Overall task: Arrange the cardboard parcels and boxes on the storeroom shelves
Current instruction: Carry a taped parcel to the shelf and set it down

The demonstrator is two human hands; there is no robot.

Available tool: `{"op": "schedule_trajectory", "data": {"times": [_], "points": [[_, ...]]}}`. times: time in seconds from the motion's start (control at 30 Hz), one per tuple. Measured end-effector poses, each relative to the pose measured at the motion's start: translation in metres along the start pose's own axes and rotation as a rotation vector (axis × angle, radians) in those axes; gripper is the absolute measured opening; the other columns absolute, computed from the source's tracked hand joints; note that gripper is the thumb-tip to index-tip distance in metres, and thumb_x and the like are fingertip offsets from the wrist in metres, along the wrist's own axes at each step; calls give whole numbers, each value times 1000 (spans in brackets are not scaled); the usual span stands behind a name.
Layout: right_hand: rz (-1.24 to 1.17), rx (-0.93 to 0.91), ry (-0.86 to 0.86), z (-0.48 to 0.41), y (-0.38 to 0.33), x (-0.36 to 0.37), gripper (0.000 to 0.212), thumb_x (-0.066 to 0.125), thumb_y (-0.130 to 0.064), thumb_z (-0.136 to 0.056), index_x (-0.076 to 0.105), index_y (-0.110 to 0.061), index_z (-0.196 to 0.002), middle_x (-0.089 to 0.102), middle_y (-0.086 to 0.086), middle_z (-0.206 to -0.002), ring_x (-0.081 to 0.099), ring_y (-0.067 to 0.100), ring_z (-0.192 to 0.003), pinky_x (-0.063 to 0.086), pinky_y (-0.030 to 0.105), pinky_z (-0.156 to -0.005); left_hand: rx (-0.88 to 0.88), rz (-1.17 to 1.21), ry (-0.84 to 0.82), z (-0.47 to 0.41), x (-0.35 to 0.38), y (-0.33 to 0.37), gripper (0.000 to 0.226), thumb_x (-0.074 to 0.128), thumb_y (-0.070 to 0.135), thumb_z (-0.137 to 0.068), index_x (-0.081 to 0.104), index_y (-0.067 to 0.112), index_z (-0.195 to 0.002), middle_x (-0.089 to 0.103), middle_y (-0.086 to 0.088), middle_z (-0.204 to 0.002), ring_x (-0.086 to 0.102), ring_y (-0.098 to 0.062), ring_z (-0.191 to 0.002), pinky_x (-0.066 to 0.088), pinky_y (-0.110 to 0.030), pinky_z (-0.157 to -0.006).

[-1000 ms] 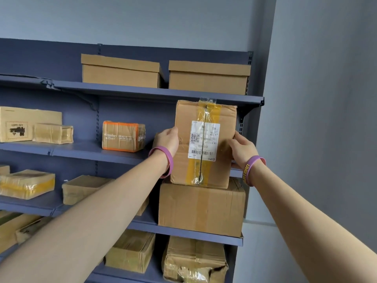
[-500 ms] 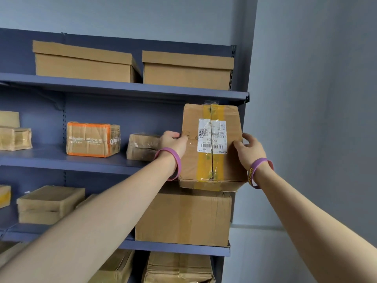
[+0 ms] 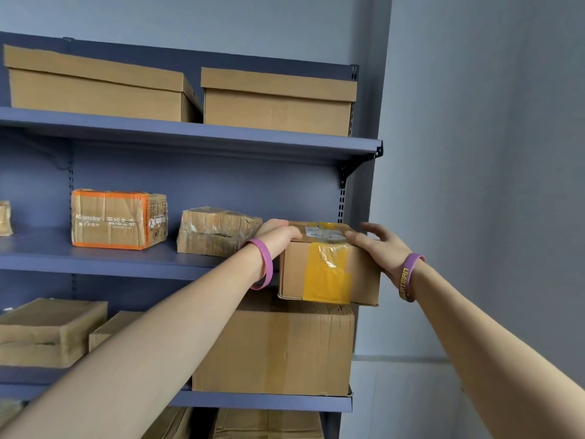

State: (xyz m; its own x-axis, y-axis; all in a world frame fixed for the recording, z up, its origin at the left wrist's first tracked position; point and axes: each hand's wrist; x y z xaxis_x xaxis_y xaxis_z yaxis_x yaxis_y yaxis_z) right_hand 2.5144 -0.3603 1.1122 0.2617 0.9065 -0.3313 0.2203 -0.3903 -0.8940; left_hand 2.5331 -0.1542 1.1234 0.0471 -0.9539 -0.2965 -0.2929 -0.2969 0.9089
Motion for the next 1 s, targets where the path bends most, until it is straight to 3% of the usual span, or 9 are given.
{"op": "schedule_trajectory", "data": {"times": [0.1,0.17,0.3,0.43,0.53,0.63,0.8,0.9,1.0], "points": [[-30,-48,-81,-4,1,2,84,84,-58,-63,50,-29,-135,53,5,-136,55,28,-121,47,47,-106,15,-8,-30,-5,-2,-5,27,57,22,-100,60,11,-125,56,3,-109,47,-19,-110,39,-23,-80],[-27,-67,-144,-9,2,4,91,88,-42,-62,47,-22,-141,53,5,-135,54,27,-121,47,43,-106,21,-5,-50,-10,-3,-10,45,58,31,-100,52,13,-140,54,0,-128,46,-20,-124,36,-26,-93],[-23,-63,-150,-24,10,8,83,84,-12,-70,45,-16,-143,54,5,-130,54,24,-114,49,38,-98,80,-55,-113,-20,-2,-21,58,65,39,-94,47,20,-146,45,1,-149,39,-20,-140,33,-28,-102],[64,-77,-70,-38,19,16,72,83,-18,-76,49,-17,-140,53,0,-123,51,21,-111,48,36,-97,122,-230,-107,-33,7,-26,49,66,37,-94,56,22,-139,49,1,-147,45,-19,-135,36,-25,-96],[217,-149,20,-48,30,22,57,78,-27,-84,53,-21,-135,53,-2,-121,52,22,-112,50,39,-98,142,-275,-71,-47,16,-30,42,66,37,-95,61,24,-134,49,-1,-147,47,-23,-135,41,-34,-105],[363,-234,59,-60,39,30,45,71,-32,-90,55,-26,-131,57,1,-126,53,25,-116,49,39,-97,161,-364,-15,-63,21,-33,35,61,31,-99,63,23,-132,46,-5,-142,45,-25,-134,37,-39,-113],[456,-262,161,-79,48,47,48,63,-24,-96,50,-35,-141,30,9,-156,29,35,-140,30,44,-115,183,-490,42,-85,25,-40,33,55,30,-103,62,22,-134,40,-6,-127,43,-28,-127,33,-37,-113],[499,-300,193,-87,53,54,54,59,-21,-99,43,-36,-147,29,8,-154,30,35,-138,34,44,-113,177,-493,49,-94,29,-42,36,53,31,-104,59,22,-138,41,-6,-134,49,-28,-124,38,-35,-107],[488,-313,190,-98,61,58,48,57,-19,-99,46,-32,-144,30,6,-154,34,35,-137,36,44,-112,183,-508,62,-102,33,-45,40,52,32,-104,55,23,-142,41,-5,-144,52,-28,-127,40,-35,-107]]}}
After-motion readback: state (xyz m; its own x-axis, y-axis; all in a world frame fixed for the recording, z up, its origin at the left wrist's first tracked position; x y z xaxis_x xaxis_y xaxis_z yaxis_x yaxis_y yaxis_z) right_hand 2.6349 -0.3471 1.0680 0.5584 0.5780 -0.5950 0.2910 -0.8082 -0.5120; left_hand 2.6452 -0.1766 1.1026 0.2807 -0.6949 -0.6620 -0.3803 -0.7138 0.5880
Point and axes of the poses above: each hand's wrist, its own z-axis away from the middle knuckle, its own x-axis out of the palm, y = z × x
